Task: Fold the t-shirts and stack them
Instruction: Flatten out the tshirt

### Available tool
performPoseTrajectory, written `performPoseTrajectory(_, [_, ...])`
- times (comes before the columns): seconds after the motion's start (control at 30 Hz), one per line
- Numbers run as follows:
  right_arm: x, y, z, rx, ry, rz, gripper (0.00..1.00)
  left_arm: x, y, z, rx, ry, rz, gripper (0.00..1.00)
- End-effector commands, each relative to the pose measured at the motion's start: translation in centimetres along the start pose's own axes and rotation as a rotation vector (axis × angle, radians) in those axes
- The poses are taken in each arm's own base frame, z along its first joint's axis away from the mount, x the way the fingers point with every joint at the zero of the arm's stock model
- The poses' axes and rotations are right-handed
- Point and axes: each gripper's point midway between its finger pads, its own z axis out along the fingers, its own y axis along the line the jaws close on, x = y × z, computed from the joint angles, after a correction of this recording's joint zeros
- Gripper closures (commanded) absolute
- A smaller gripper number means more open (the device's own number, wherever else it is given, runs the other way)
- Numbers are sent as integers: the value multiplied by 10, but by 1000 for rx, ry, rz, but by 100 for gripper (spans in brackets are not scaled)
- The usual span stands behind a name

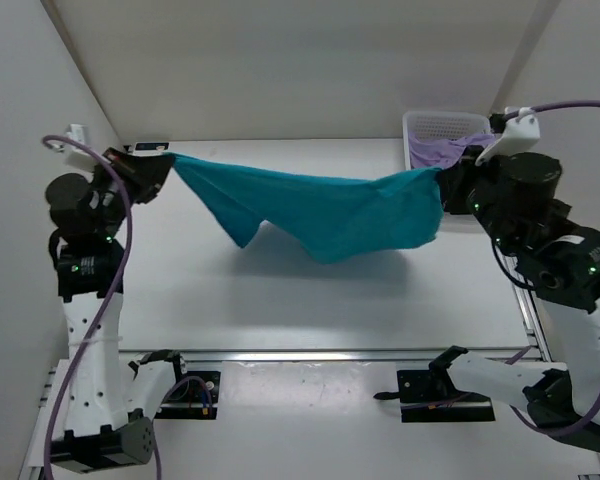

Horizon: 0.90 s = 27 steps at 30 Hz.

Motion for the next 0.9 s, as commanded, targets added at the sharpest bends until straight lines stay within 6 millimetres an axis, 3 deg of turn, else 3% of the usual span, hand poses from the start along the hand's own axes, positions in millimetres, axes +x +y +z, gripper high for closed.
performPoseTrajectory(0.0, [-22,19,-14,-74,-4,-42,100,-9,-10,-31,23,62,22,100])
performPoseTrajectory(0.03, [-26,26,-9,-76,-3,-44,99,-25,-18,-35,16,18,54,100])
performPoseTrajectory(0.07, [-27,35,-6,-90,-3,-51,100,-26,-21,-34,2,26,70,100])
performPoseTrajectory(0.1, [-24,42,10,-82,2,-82,100,-23,-17,-30,-14,39,62,100])
performPoseTrajectory(0.13, [-16,33,28,-36,27,-116,100,-22,-14,-26,-17,40,58,100])
performPoseTrajectory(0.17, [-14,39,45,-64,45,-111,100,-14,-1,-20,-38,65,38,100])
performPoseTrajectory(0.23, [-10,30,81,-86,76,-104,100,-1,29,-3,-91,96,7,100])
performPoseTrajectory(0.3, [11,28,124,-35,136,-156,100,19,61,11,-163,123,-13,100])
performPoseTrajectory(0.4, [6,25,163,-14,160,-197,100,41,91,42,-229,165,-31,100])
performPoseTrajectory(0.43, [14,28,196,-33,205,-191,100,47,102,58,-264,180,-19,100])
performPoseTrajectory(0.5, [-20,35,218,-59,136,-178,99,47,108,82,-265,207,-36,100])
performPoseTrajectory(0.53, [-31,32,223,-46,116,-183,100,49,117,95,-274,227,-62,100])
performPoseTrajectory(0.6, [-74,45,234,-46,-7,-187,100,16,96,111,-230,177,-57,100])
performPoseTrajectory(0.63, [-92,48,234,-55,-77,-179,99,4,96,115,-228,157,-58,100])
performPoseTrajectory(0.67, [-106,51,230,-61,-125,-172,99,-15,79,118,-198,116,-40,100])
performPoseTrajectory(0.73, [-147,52,214,-41,-275,-184,100,-54,54,119,-143,48,-29,100])
performPoseTrajectory(0.77, [-173,52,198,-10,-372,-181,100,-64,57,122,-141,37,-32,100])
performPoseTrajectory(0.8, [-184,58,184,-7,-417,-210,100,-77,47,120,-120,11,-36,100])
performPoseTrajectory(0.87, [-215,61,157,30,-541,-223,100,-98,45,114,-111,-42,-34,100])
